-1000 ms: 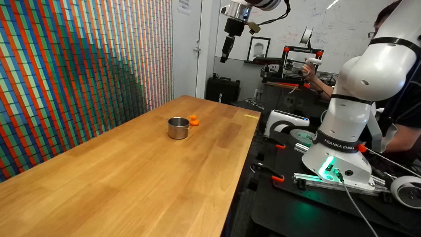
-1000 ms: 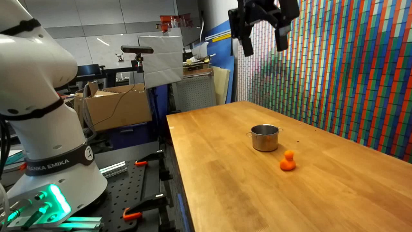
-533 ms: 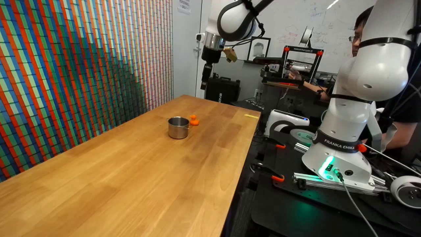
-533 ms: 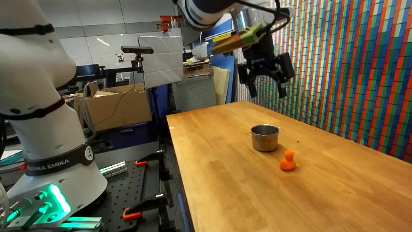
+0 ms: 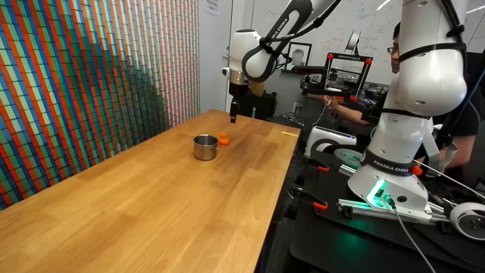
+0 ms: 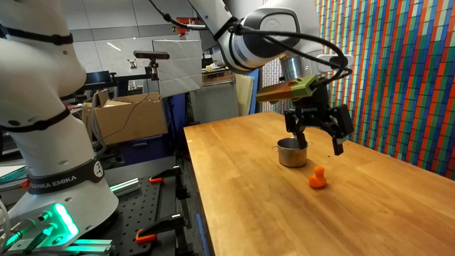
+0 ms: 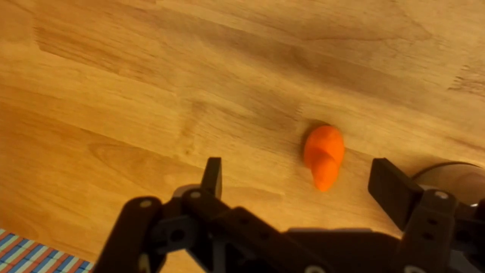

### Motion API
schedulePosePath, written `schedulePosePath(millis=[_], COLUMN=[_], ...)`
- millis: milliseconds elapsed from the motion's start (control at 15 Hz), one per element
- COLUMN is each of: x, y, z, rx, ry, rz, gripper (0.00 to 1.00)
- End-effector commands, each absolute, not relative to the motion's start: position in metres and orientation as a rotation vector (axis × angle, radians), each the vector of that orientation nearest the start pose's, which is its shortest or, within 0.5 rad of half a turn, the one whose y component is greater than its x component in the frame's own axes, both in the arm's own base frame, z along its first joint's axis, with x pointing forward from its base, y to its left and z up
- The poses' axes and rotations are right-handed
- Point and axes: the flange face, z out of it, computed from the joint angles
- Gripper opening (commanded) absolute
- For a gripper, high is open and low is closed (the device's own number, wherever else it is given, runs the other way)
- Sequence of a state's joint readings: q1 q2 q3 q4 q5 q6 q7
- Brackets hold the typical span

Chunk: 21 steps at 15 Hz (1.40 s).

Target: Put the rubber duck in the pot

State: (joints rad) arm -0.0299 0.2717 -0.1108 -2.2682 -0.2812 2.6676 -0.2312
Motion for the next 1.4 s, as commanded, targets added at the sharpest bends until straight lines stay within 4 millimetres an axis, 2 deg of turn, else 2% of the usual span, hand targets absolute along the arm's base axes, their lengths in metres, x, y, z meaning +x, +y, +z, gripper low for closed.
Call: schedulePosePath(millis=[0, 200, 600, 667, 733, 933, 1133, 1200, 1333], x=[0.557, 0.561, 0.578, 0.580, 0.582, 0.585, 0.592, 0.594, 0.597], y=[-0.066, -0.062, -0.053, -0.050, -0.046, -0.037, -0.036, -0.037, -0.039], z=[0.216, 0.186, 0.146, 0.142, 0.139, 0.141, 0.158, 0.163, 0.173], rx=[-3.283, -3.286, -3.273, -3.274, -3.267, -3.241, -3.226, -3.224, -3.216], ry=[-0.482, -0.435, -0.369, -0.361, -0.358, -0.309, -0.272, -0.264, -0.238], rz=[-0.150, -0.135, -0.166, -0.182, -0.187, -0.174, -0.218, -0.233, -0.239], gripper=[1.00, 1.00, 1.00, 0.84, 0.74, 0.50, 0.26, 0.19, 0.19])
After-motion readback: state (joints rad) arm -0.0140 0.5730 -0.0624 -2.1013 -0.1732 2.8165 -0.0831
